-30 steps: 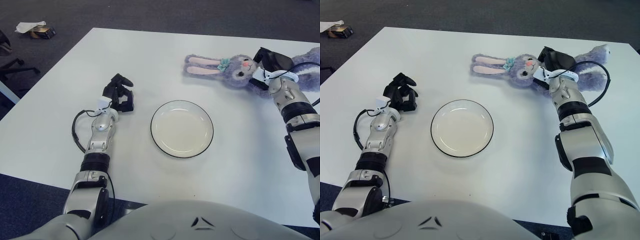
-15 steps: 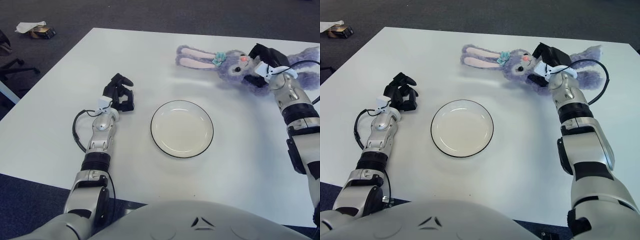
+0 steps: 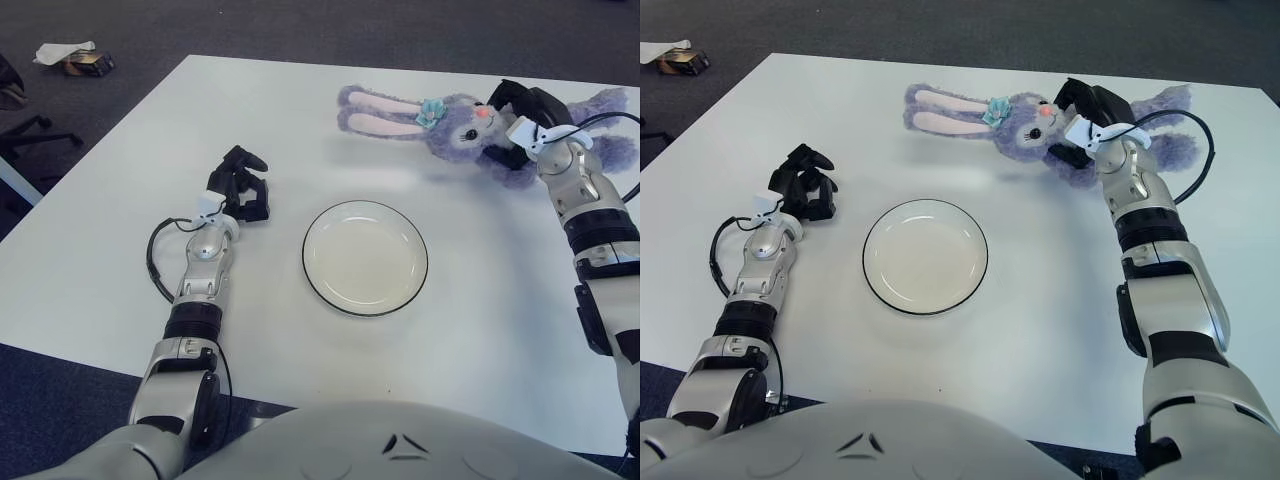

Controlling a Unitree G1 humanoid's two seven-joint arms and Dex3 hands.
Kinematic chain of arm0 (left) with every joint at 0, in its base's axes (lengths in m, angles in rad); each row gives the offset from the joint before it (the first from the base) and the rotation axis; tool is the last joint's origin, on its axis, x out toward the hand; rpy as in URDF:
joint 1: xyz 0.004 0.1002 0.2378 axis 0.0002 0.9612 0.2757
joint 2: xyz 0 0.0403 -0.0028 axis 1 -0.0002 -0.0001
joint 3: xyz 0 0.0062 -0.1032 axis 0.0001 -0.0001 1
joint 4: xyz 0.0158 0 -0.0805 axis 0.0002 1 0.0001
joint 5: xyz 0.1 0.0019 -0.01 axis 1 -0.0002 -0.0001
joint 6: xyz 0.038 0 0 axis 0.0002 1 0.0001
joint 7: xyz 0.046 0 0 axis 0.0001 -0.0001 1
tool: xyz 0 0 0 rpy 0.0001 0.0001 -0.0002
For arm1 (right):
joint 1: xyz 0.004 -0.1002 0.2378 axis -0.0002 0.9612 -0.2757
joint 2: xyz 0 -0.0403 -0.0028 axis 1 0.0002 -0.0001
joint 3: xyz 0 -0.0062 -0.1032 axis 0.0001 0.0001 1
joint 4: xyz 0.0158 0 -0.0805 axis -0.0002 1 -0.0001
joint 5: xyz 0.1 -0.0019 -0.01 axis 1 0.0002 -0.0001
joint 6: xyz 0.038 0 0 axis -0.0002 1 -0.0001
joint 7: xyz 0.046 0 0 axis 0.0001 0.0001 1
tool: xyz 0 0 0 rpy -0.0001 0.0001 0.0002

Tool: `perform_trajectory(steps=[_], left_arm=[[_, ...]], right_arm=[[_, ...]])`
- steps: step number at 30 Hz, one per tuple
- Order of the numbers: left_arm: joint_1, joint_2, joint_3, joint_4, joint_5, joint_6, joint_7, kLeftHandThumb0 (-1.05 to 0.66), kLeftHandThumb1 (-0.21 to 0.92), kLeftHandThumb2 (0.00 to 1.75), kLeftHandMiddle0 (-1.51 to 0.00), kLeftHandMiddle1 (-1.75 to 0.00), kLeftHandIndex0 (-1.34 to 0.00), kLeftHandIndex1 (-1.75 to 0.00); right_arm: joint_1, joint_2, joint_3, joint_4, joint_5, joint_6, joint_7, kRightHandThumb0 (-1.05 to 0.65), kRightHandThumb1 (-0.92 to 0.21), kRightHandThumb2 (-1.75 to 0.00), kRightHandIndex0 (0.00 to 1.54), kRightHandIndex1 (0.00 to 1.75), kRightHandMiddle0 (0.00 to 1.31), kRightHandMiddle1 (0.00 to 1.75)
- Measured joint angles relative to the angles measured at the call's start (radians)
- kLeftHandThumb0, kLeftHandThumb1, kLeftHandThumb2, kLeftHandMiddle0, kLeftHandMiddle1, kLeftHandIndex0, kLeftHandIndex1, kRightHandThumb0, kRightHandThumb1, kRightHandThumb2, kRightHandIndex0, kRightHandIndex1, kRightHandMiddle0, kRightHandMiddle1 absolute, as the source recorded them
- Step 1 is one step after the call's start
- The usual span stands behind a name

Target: Put the doll into the plate.

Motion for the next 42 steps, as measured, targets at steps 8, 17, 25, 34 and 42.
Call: perform_trajectory(steps=[8,17,25,34,42], left_arm=[[-0.002,-0.001,0.0,0.002,0.0,-0.001,0.0,-0.01,0.24,1.42,-0.56,-1.75,-0.54,-1.75],[-0.008,-0.004,0.0,0.009,0.0,-0.003,0.001,-0.01,0.24,1.42,-0.56,-1.75,-0.55,-1.75],[-0.011,-0.006,0.0,0.012,0.0,-0.004,0.003,-0.01,0.23,1.42,-0.56,-1.75,-0.55,-1.75],[-0.022,-0.007,-0.001,0.03,0.001,-0.009,0.004,-0.01,0.23,1.42,-0.56,-1.75,-0.55,-1.75],[-0.031,-0.007,-0.001,0.044,0.001,-0.013,0.008,-0.01,0.23,1.43,-0.56,-1.75,-0.55,-1.75]], right_arm=[[0.049,0.014,-0.04,-0.166,0.04,0.084,0.076,0.0,0.08,-1.75,0.94,1.67,0.68,1.75],[0.088,0.035,-0.052,-0.31,0.072,0.103,0.143,0.0,0.06,-1.75,0.9,1.73,0.67,1.75],[0.121,0.052,-0.065,-0.415,0.105,0.133,0.207,0.0,0.06,-1.75,0.89,1.75,0.67,1.75],[0.161,0.085,-0.078,-0.564,0.193,0.182,0.312,0.0,0.08,-1.75,0.93,1.69,0.68,1.75],[0.179,0.102,-0.075,-0.69,0.194,0.244,0.357,0.0,0.09,-1.75,0.95,1.66,0.68,1.75]])
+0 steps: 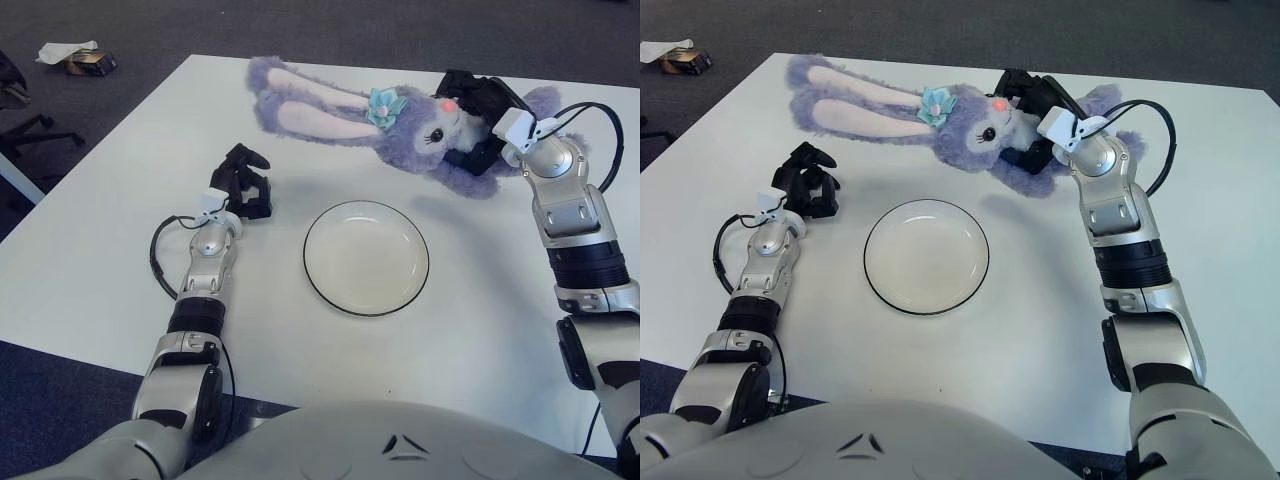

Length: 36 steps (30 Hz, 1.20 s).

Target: Put the doll into the plate.

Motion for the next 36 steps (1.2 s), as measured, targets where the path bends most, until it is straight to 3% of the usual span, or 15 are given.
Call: perform_trajectory(steps=[13,36], left_arm=[[-0.021,-0.004,-0.004,0.025,0.022,-0.003,0.043,-0.01,0.23,1.43,-0.57,-1.75,-0.55,-1.75],[-0.039,-0.024,-0.005,0.042,0.038,-0.002,0.089,-0.01,0.2,1.45,-0.58,-1.75,-0.57,-1.75]], right_arm=[[0.0,0.022,0.085,-0.103,-0.046,0.086,0.091,0.0,0.06,-1.75,0.9,1.74,0.67,1.75],[0.0,0.099,0.13,-0.222,0.007,0.229,0.202,0.0,0.08,-1.75,0.93,1.69,0.67,1.75]])
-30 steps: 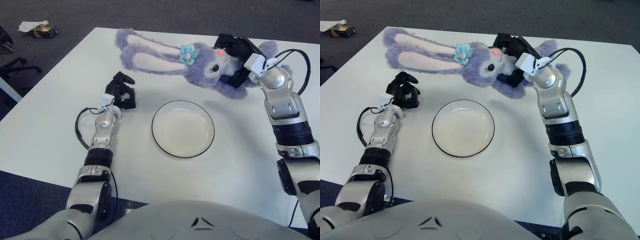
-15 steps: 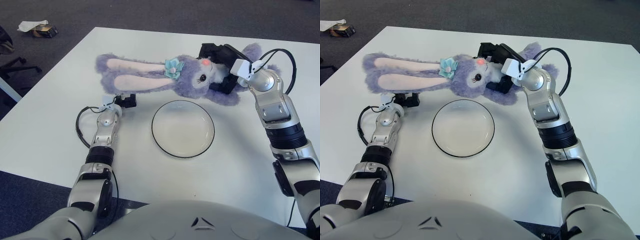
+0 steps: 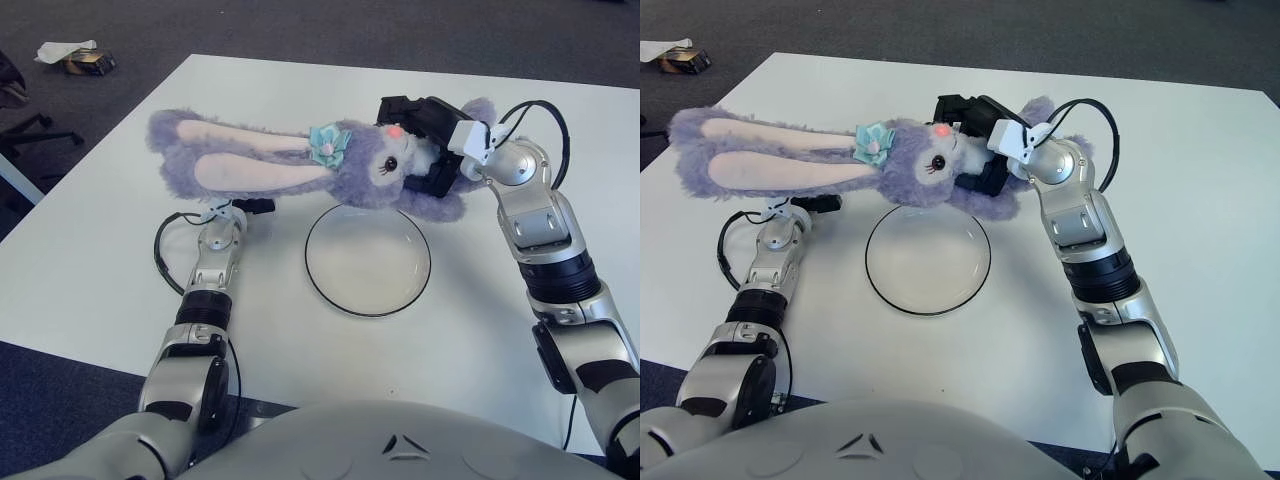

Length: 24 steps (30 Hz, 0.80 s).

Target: Put the doll into the plate.

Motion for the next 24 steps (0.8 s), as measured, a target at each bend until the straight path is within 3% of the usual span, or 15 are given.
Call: perform_trajectory(steps=[3,10,21,24], left_arm=[[-0.002,-0.002,0.0,0.001,-0.001,0.0,0.0,-0.01,0.14,1.48,-0.72,-1.75,-0.6,-1.62],[-0.008,-0.007,0.001,0.009,-0.004,-0.004,-0.001,-0.02,0.12,1.5,-0.78,-1.75,-0.61,-1.58],[-0.012,-0.01,0.002,0.013,-0.006,-0.006,0.0,-0.02,0.1,1.51,-0.79,-1.75,-0.62,-1.57],[-0.012,-0.011,0.002,0.012,-0.005,-0.006,0.0,-0.01,0.17,1.47,-0.65,-1.75,-0.58,-1.69]], right_arm=[[0.0,0.006,0.01,-0.011,-0.002,0.015,0.0,0.0,0.07,-1.75,0.92,1.7,0.67,1.75],[0.0,0.027,0.033,-0.026,-0.001,0.031,0.0,0.0,0.07,-1.75,0.92,1.71,0.67,1.75],[0.022,0.049,0.047,-0.025,0.021,0.021,0.009,0.0,0.07,-1.74,0.93,1.68,0.67,1.75],[0.027,0.06,0.047,-0.019,0.025,0.018,0.009,0.0,0.07,-1.74,0.93,1.68,0.67,1.75]])
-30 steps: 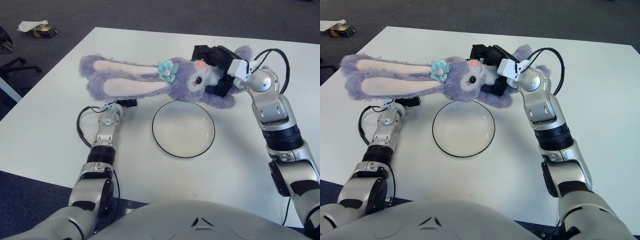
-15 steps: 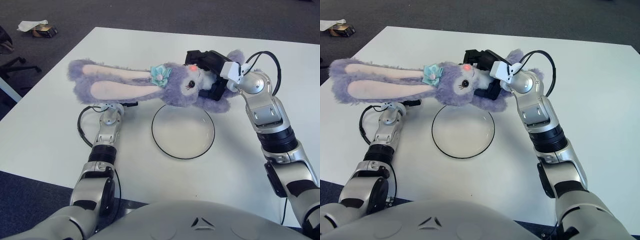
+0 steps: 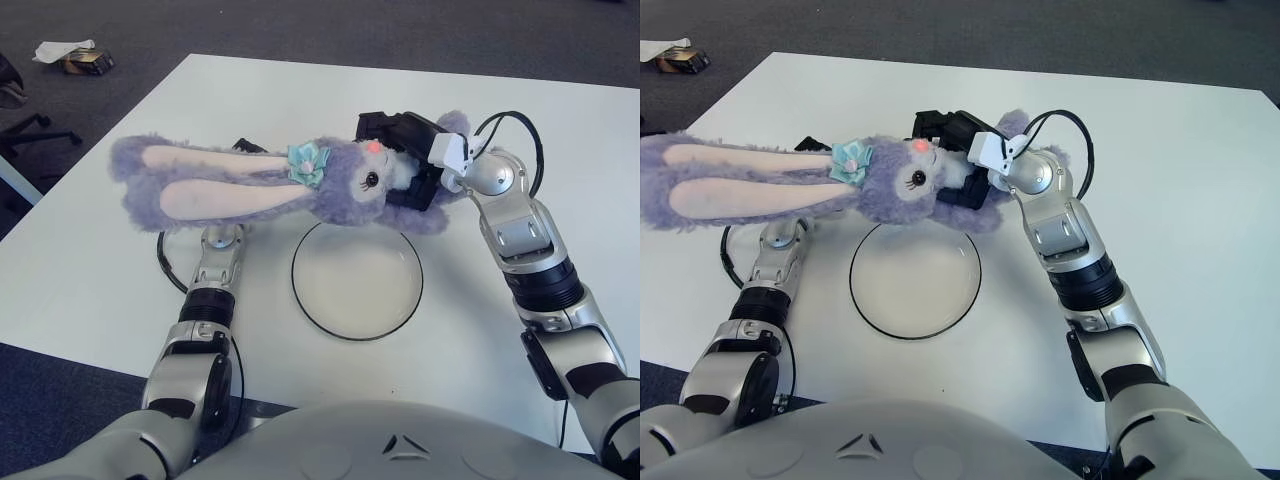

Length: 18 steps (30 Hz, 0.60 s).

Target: Put the doll into the plate.

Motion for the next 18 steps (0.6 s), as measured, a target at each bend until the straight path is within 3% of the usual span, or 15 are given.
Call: perform_trajectory(steps=[18], left_arm=[[0.004,-0.002,0.0,-0.01,0.001,0.005,0.0,-0.01,0.21,1.45,-0.58,-1.75,-0.57,-1.75]], right_arm=[[0.032,0.023,0.004,0.058,0.005,-0.108,-0.001,0.0,0.08,-1.73,0.94,1.64,0.68,1.75]])
